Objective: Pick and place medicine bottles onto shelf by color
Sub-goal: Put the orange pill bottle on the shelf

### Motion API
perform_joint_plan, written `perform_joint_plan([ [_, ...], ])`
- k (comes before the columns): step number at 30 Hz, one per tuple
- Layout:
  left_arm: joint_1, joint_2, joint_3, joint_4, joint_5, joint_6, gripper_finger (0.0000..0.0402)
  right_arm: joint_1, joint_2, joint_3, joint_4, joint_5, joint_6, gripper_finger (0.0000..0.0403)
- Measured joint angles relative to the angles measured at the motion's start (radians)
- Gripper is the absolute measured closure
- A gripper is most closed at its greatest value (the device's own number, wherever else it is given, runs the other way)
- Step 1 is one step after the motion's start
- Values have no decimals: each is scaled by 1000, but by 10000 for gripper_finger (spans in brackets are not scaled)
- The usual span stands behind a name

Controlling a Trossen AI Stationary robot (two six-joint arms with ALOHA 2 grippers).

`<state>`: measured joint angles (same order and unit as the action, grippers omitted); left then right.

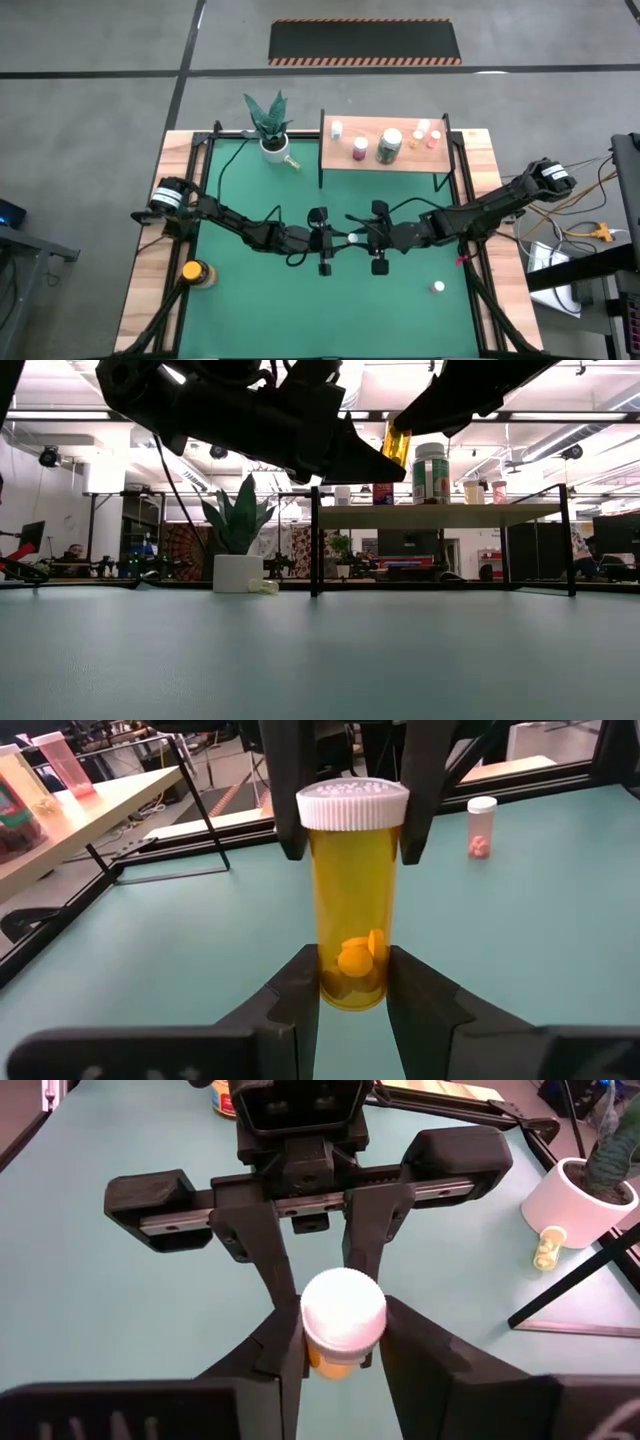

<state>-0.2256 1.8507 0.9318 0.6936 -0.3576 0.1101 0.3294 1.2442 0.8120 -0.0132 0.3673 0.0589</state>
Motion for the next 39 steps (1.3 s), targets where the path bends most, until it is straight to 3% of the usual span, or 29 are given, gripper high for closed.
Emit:
perform_joint_plan([
  [14, 2, -4, 0, -4, 1, -17, 218, 0, -22, 0, -26, 0, 57, 297],
  [21, 2, -106, -1, -105, 1, 118, 204, -22, -105, 191, -485, 9, 227, 297],
  [26, 2, -208, -8, -160, 1, 188, 203, -39, -165, 338, -806, 143, 315, 297],
  [31, -15, -269, -40, -184, 12, 128, 203, -40, -268, 371, -926, 185, 372, 298],
  [39, -46, -270, -98, -172, 26, -31, 203, -69, -490, 212, -958, 267, 507, 298],
])
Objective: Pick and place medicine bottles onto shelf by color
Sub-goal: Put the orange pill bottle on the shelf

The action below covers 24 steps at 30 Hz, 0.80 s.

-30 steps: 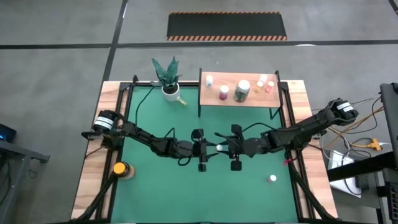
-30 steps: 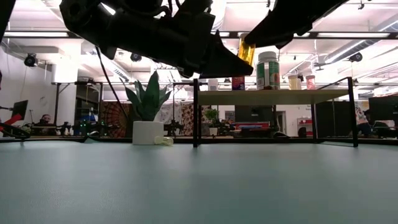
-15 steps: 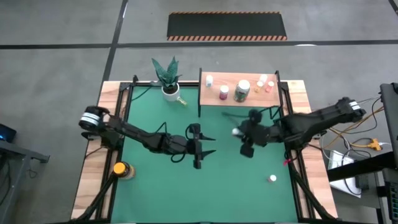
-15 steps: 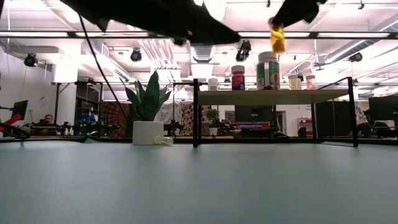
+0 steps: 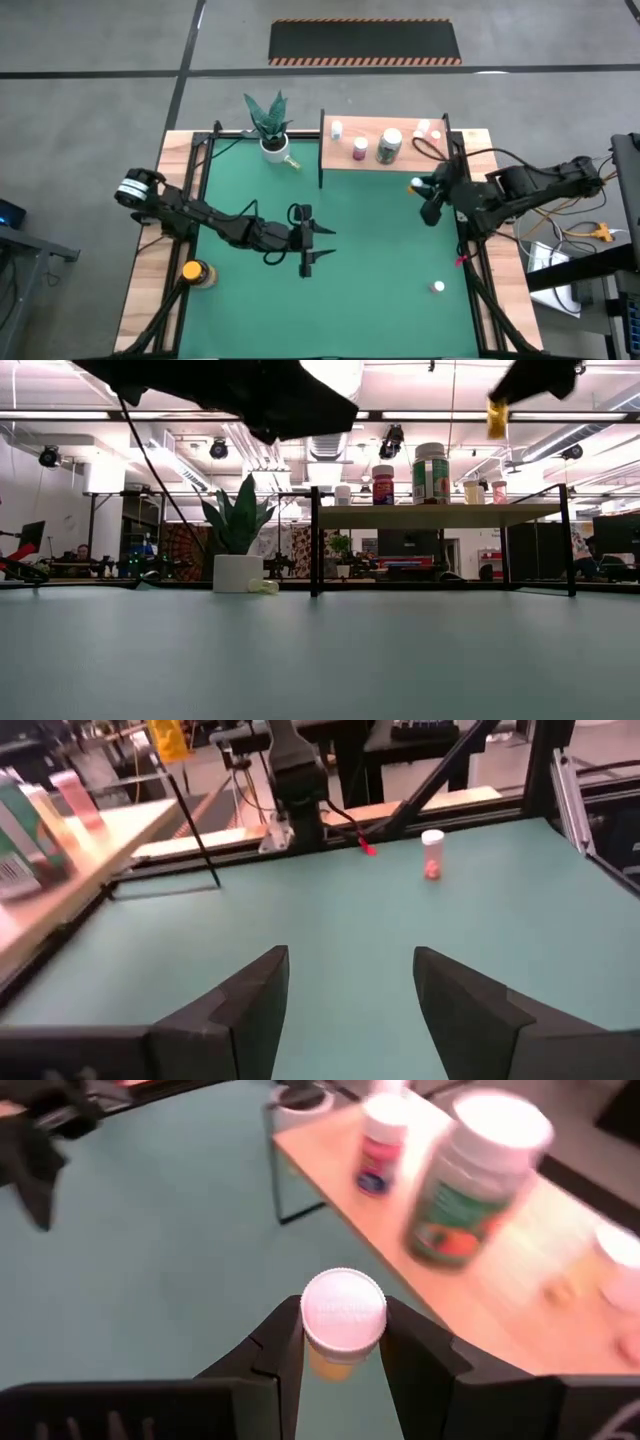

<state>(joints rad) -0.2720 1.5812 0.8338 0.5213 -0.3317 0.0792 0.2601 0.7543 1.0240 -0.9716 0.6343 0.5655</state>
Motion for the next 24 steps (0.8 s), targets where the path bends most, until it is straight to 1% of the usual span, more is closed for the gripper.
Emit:
perform_joint_plan([
  [5, -2, 2, -7, 6, 0, -45, 203, -24, -112, -104, -7, 3, 72, 298],
  [12, -2, 2, -7, 44, -2, -42, 203, -30, -215, -171, -10, 6, 118, 298],
  [16, -1, 2, -8, 49, -6, -39, 203, -30, -236, -189, -25, 46, 133, 298],
  [24, 0, 2, -8, 47, -7, -35, 203, -33, -235, -197, -35, 136, 199, 298],
])
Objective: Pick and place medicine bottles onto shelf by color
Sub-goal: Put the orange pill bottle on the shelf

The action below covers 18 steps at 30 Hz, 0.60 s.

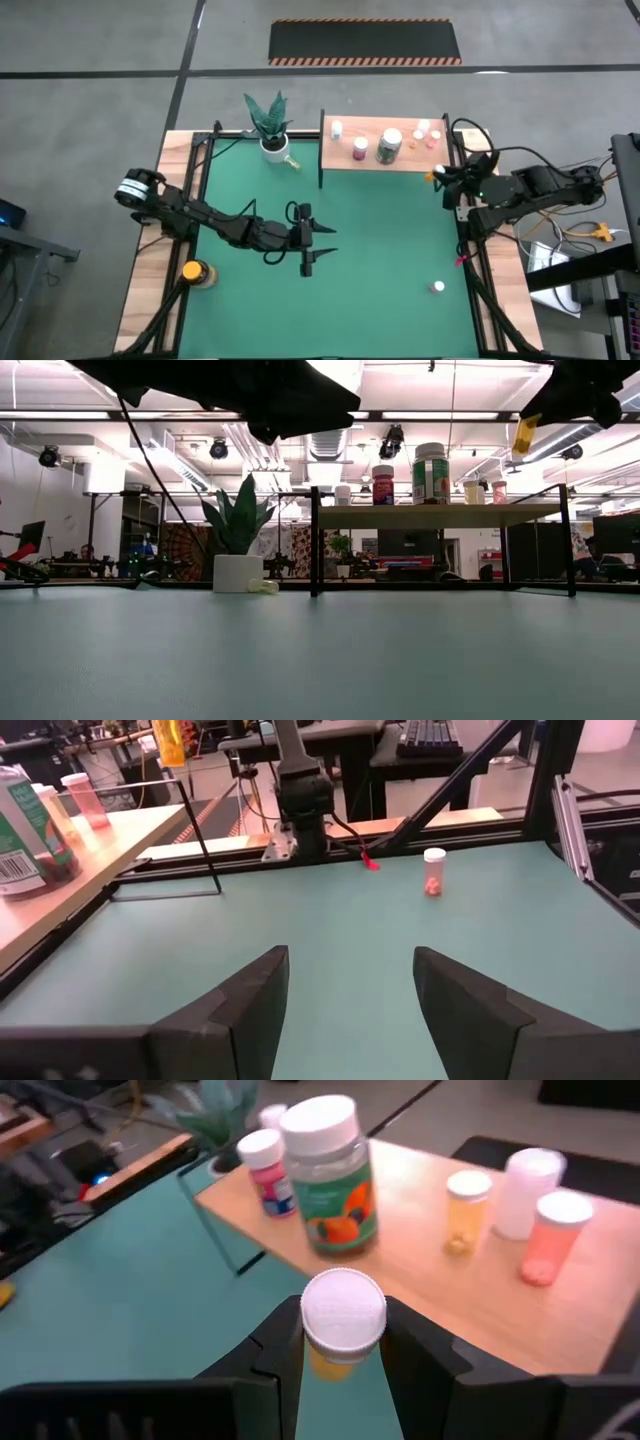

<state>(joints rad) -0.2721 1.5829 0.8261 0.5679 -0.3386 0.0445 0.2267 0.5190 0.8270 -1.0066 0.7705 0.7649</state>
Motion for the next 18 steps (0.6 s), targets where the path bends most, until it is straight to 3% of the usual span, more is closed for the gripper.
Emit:
perform_joint_plan([
  [8, 2, 0, 0, 0, 0, 24, 203, -1, 18, -30, -36, 143, 112, 298],
  [18, 4, 0, 0, 1, -4, 49, 203, -13, 120, -47, 79, 146, 109, 298],
])
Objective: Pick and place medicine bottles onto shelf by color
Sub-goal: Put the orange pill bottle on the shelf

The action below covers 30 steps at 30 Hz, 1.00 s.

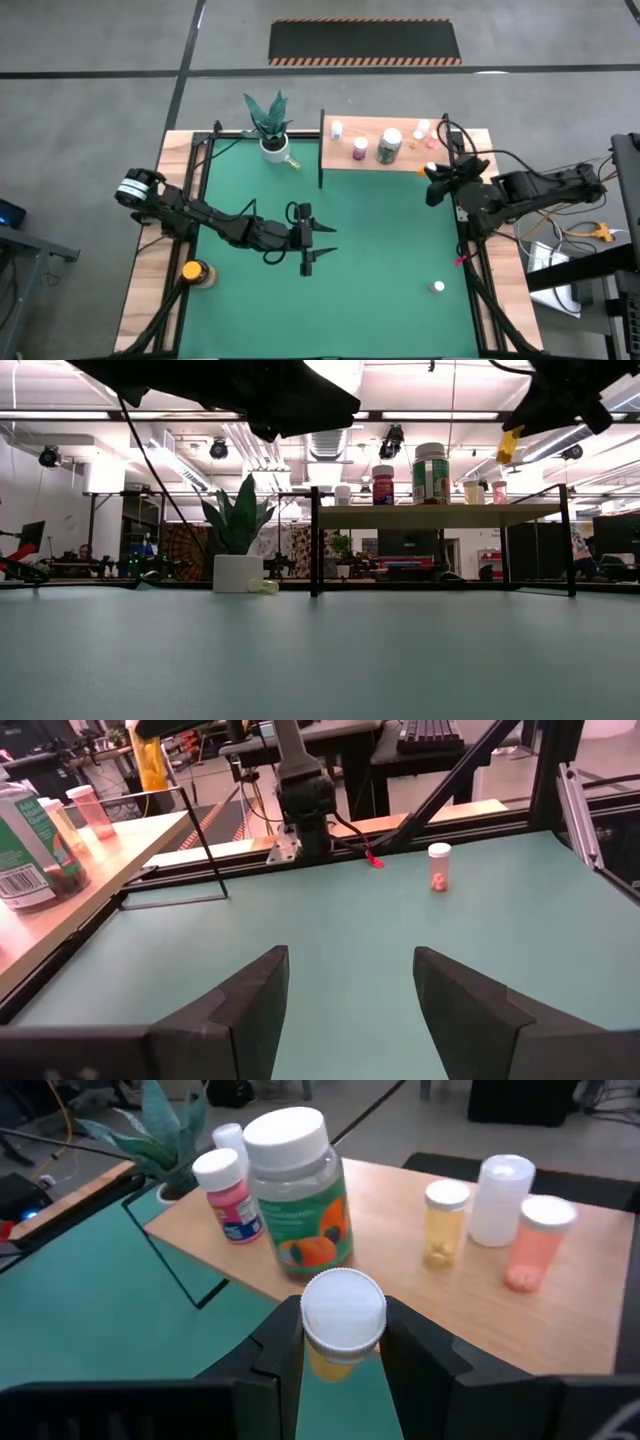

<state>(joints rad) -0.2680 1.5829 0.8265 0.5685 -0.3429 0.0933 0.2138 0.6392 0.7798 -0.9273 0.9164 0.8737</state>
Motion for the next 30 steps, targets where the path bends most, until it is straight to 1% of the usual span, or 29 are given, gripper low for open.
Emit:
perform_joint_plan([
  [6, 0, 0, 0, 0, -3, 0, 203, -29, 42, 1, 110, -16, -112, 298],
  [13, 0, 0, 0, 0, -3, 0, 203, -107, 37, 1, 130, -62, -167, 298],
  [20, 0, 0, 0, 30, -3, 19, 203, -217, 46, 12, 155, -129, -269, 298],
  [25, 0, 0, 0, 44, -3, 23, 203, -323, 51, 39, 157, -200, -352, 298],
  [30, 0, 0, 0, 52, -3, 25, 203, -447, 74, 46, 156, -321, -421, 298],
])
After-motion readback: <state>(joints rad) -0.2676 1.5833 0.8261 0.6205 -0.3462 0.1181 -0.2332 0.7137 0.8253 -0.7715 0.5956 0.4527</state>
